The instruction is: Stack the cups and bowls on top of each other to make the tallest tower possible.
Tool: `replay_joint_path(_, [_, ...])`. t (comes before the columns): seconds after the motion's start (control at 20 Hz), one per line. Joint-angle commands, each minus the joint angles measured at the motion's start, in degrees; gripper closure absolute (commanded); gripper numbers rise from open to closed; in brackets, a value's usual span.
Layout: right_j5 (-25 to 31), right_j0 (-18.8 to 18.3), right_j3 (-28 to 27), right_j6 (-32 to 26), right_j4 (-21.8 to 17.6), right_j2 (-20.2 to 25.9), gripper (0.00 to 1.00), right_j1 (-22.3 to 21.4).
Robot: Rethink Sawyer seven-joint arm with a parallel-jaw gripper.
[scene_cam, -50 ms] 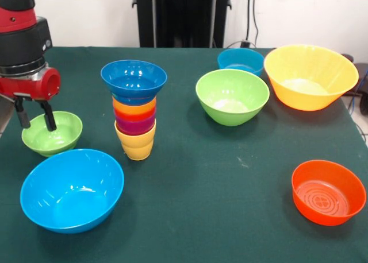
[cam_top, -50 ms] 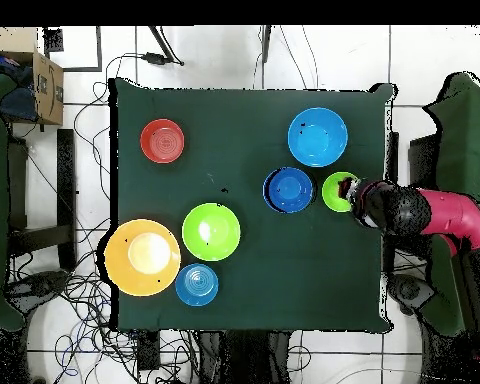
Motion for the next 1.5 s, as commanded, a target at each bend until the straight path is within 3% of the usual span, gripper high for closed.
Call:
replay_joint_path(0.05, [-2.98,1.49,-3.87,-17.24,-6.73,-4.49,0.00,2.24])
replay_joint_path(0.75, [-0.11,2.67,-3.68,-18.14,-5.51,-4.56,0.00,-1.06])
replay_joint_path(1.0, [2.32,3.07,-2.48,-17.93,-2.83,-3.71,0.00,-2.85])
replay_joint_path(1.5, [-0.04,2.45,-4.25,-19.05,-3.63,-3.72,0.00,0.05])
